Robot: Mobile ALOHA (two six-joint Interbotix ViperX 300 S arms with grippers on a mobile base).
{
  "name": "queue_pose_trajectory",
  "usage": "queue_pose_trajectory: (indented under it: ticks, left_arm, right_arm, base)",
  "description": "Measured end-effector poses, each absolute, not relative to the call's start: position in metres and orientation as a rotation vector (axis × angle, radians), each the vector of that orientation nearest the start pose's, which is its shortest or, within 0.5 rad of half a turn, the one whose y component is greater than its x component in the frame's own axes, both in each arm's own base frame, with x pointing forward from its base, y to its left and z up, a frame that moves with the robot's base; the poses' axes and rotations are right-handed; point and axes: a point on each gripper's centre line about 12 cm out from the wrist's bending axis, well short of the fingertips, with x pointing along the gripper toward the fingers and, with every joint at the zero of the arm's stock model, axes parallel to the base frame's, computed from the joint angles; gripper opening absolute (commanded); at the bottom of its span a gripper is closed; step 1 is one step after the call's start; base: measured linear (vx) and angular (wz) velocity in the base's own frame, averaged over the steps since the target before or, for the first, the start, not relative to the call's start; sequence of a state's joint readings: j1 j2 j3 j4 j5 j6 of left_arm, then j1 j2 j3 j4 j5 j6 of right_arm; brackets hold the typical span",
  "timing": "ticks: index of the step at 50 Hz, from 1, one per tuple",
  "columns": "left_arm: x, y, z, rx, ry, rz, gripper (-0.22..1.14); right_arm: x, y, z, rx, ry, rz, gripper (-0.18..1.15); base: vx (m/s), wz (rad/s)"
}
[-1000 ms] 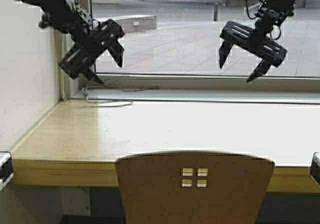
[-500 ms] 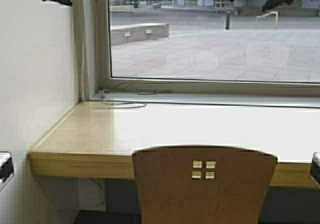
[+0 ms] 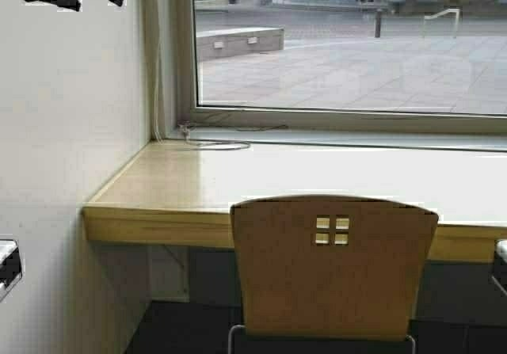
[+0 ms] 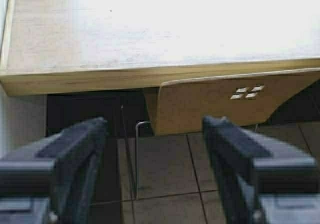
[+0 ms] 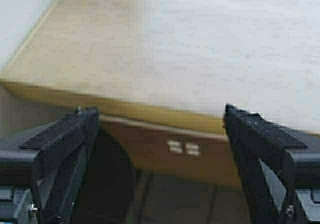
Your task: Push the chairs under the table
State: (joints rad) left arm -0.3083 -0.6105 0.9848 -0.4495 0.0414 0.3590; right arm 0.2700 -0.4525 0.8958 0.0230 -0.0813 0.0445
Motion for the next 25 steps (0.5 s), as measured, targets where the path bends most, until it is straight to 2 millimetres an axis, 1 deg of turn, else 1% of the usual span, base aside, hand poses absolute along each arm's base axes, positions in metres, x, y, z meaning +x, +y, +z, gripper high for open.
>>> queue_pose_trajectory:
  ticks: [7,13,17,20,25]
  left_arm:
    - [0.253,-0.082,0.246,-0.024,0.432,-0.298,0.91]
    - [0.258,-0.082,0.239,-0.018,0.448,-0.288,0.91]
    - [0.265,-0.084,0.235,-0.014,0.465,-0.285,0.91]
    - [0.269,-0.085,0.232,-0.012,0.476,-0.281,0.91]
    - [0.271,-0.085,0.228,-0.01,0.485,-0.277,0.91]
  right_arm:
    - [0.292,0.082,0.25,0.014,0.374,0.256,1.03]
    - [0.296,0.084,0.246,0.014,0.392,0.257,1.03]
    - [0.3,0.085,0.247,0.015,0.395,0.258,1.03]
    - [0.3,0.088,0.244,0.012,0.406,0.265,1.03]
    - [0.3,0.086,0.244,0.02,0.408,0.258,1.03]
  base:
    - [-0.25,0.2]
    - [-0.27,0.24]
    - [-0.3,0.25]
    - [-0.34,0.24]
    - [-0.38,0.15]
